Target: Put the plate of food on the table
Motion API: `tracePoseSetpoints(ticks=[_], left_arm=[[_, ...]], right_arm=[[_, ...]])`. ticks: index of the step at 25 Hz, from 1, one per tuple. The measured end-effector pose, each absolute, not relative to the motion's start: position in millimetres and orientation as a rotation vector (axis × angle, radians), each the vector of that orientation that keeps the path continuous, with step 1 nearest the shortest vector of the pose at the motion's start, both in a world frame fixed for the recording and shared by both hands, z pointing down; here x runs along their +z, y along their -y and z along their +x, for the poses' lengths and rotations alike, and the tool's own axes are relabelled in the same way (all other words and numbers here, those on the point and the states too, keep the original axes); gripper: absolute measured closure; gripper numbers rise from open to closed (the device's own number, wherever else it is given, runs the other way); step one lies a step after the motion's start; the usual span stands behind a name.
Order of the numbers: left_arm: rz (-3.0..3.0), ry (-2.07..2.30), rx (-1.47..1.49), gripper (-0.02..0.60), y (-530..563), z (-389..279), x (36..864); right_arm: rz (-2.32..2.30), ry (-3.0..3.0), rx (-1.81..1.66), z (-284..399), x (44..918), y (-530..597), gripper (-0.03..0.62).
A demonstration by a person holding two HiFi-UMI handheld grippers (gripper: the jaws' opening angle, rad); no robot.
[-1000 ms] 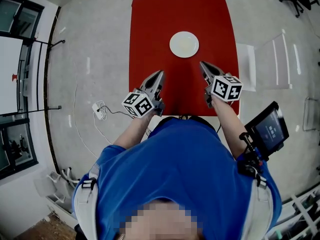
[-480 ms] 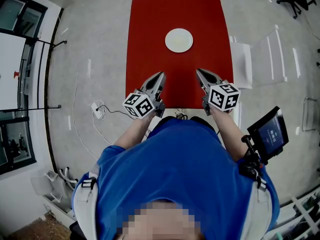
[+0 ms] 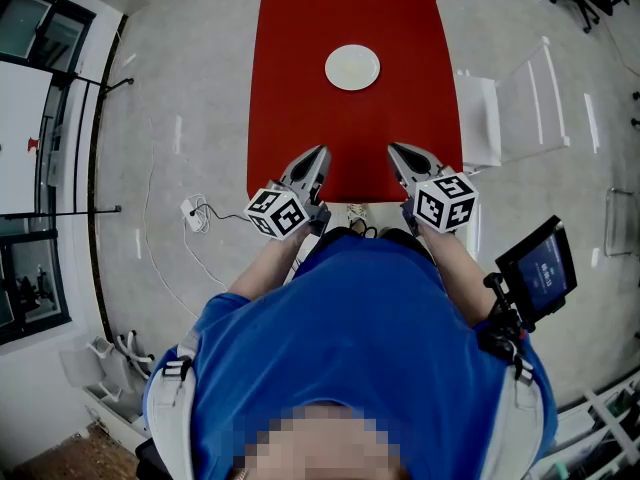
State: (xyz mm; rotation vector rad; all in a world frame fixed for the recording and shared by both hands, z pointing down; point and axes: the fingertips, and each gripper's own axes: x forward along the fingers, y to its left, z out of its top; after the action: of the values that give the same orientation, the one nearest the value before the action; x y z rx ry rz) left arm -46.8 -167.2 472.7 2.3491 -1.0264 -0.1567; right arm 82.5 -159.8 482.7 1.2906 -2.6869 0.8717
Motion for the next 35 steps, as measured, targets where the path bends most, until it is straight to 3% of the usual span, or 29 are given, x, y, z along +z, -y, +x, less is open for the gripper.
tracePoseSetpoints(ticks=[35], left_arm=[[2.343,1.032,-0.138,0.575,159.3,-47.3,481.9]], right_arm=[[1.243,2.716,0.836,73.1,482.5,146.4,0.592]])
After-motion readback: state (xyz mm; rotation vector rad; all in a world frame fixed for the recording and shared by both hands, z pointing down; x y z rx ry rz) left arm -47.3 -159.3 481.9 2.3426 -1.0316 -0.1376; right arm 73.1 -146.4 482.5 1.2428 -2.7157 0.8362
